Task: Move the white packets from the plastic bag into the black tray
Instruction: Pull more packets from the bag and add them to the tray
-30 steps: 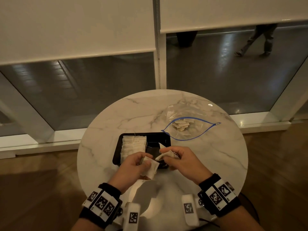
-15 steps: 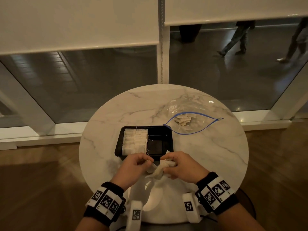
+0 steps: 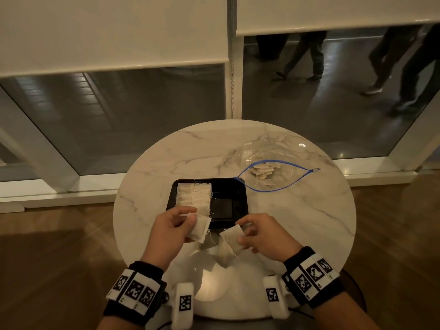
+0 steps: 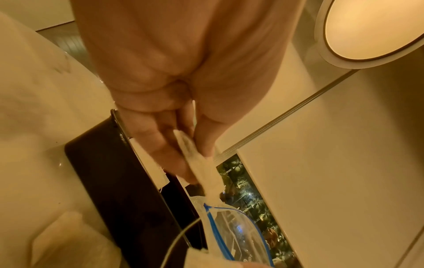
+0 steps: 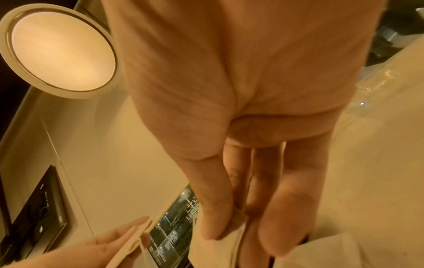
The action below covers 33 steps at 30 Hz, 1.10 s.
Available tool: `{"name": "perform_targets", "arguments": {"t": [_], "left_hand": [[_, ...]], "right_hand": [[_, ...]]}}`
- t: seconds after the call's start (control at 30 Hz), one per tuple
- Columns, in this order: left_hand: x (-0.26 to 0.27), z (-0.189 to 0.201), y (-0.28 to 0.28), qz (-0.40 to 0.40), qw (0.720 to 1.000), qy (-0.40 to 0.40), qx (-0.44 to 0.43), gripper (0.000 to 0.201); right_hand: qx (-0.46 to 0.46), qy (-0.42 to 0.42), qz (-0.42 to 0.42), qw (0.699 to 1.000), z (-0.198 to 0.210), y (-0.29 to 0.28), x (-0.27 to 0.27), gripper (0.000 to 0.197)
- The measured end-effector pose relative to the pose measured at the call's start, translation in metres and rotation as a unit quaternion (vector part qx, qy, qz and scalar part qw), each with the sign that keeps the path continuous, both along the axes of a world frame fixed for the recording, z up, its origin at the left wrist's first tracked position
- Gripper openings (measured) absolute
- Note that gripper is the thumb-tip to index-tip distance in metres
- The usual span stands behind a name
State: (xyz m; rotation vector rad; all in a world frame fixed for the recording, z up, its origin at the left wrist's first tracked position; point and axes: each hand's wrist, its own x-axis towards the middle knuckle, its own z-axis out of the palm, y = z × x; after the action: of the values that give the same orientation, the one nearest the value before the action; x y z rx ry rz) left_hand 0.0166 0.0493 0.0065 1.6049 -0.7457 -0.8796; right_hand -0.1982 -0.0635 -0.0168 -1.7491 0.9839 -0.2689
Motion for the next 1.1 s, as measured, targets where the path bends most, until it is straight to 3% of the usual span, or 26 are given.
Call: {"name": "perform_targets", "arguments": {"t": [0.17,0.3,0.4,0.57,0.7,0.83,1.0,1.1], "left_hand": [[0.004,0.001,0.003,0.063,0.998,-0.008,-0.016,0.022],[0.014,-0.001,0.004,0.1,0.993,-0.056,-0.033,0.012],[0.022,0.001,0.005,0.115,0.987,-0.105,-0.035,0.016],[0.026,0.0,0.003,0.099,0.988,-0.118,-0.03,0.023],[0.022,-0.004,0.0,0.071,0.987,-0.142,0.01,0.029],[0.026,-0.009,-0.002,0.097,0.982,-0.16,0.038,0.027],[0.037,-0.015,-0.005,0.123,0.976,-0.153,0.093,0.021],[0.046,-0.021,-0.01,0.133,0.964,-0.165,0.16,0.041]], "right_hand": [[0.014,-0.076,-0.051,0.996,0.008,-0.002,0.001,0.01],[-0.002,-0.14,-0.113,0.984,0.013,-0.006,0.004,0.012],[0.015,-0.186,-0.129,0.974,0.022,-0.008,0.007,0.012],[0.076,-0.245,-0.139,0.956,0.035,-0.014,0.016,0.012],[0.033,-0.218,-0.147,0.964,0.034,-0.025,0.032,0.01],[0.033,-0.19,-0.153,0.969,0.029,-0.036,0.052,0.005],[-0.01,-0.107,-0.132,0.985,0.015,-0.05,0.074,0.022],[-0.064,-0.072,-0.105,0.99,0.009,-0.053,0.088,0.023]]}}
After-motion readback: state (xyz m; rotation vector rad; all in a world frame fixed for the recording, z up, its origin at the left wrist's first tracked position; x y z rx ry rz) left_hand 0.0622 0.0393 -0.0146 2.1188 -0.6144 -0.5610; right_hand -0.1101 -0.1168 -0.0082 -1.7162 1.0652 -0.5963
